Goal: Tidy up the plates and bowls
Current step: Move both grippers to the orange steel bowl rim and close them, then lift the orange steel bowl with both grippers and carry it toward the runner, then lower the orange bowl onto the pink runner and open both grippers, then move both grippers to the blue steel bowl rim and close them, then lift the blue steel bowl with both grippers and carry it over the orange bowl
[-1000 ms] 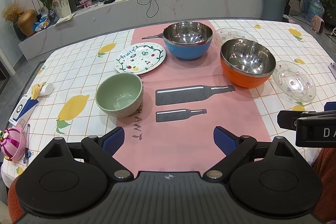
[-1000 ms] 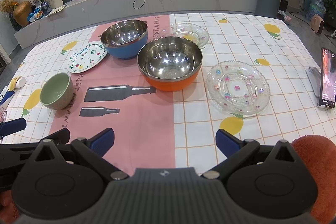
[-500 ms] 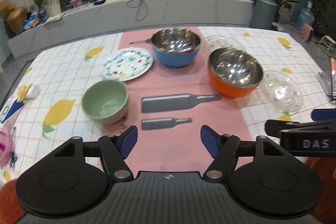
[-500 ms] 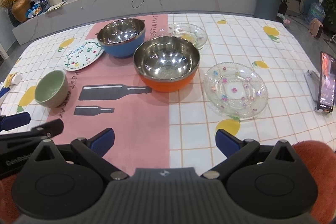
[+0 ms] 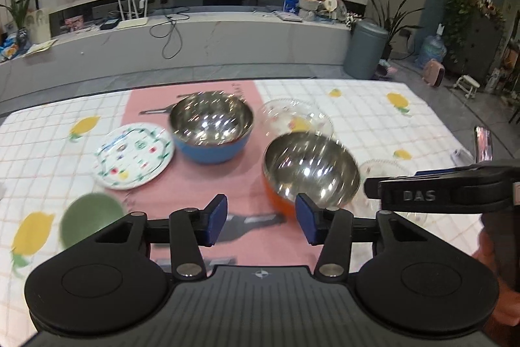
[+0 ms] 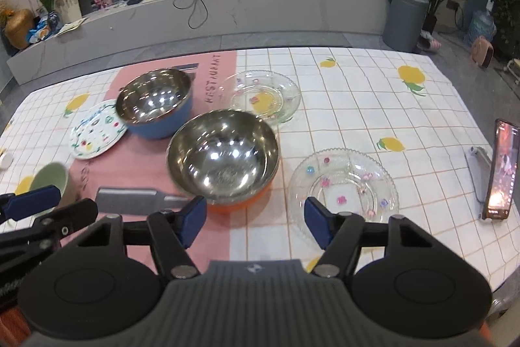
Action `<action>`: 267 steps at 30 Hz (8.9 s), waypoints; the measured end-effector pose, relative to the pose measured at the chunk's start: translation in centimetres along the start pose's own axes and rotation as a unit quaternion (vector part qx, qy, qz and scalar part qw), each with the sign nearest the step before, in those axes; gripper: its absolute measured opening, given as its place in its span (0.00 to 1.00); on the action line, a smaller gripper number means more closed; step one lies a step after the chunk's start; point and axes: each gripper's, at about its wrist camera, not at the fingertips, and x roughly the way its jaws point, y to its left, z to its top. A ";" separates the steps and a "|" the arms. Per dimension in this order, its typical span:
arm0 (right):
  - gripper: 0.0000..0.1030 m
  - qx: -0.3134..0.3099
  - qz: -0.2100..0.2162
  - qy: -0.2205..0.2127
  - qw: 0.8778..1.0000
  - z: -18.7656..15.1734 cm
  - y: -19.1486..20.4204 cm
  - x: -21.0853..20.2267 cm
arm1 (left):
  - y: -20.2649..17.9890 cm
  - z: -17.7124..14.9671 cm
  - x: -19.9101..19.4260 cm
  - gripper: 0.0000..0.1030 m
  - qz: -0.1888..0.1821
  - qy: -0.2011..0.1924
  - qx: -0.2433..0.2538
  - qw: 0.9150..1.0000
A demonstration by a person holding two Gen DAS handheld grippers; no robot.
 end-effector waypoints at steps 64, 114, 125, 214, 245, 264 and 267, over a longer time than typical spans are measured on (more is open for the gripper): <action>0.09 0.067 0.160 0.092 0.980 -4.1 2.0 1.0 | 5.0 -3.5 -0.7 0.09 0.050 0.094 -0.153 0.982; 0.36 0.018 0.149 0.142 0.978 -7.4 8.1 2.0 | 11.0 -8.8 -1.0 0.33 0.069 0.145 -0.195 0.968; 0.43 0.012 0.158 0.122 0.980 -7.0 7.8 -0.3 | 9.9 -7.0 -3.7 0.43 0.102 0.102 -0.152 0.978; 0.10 0.078 0.117 0.162 0.977 10.1 7.6 10.9 | 11.4 9.5 10.1 0.07 0.061 0.187 -0.149 0.969; 0.11 0.025 0.168 0.195 0.966 -0.8 7.1 -2.7 | 9.0 0.7 -4.9 0.09 0.042 0.209 -0.171 0.962; 0.11 -0.014 0.142 0.236 0.961 -3.4 8.8 -0.2 | 9.5 -2.4 -2.5 0.09 0.060 0.264 -0.166 0.948; 0.11 -0.023 0.138 0.241 0.960 -3.5 9.3 0.2 | 9.8 -2.7 -2.1 0.09 0.060 0.272 -0.168 0.946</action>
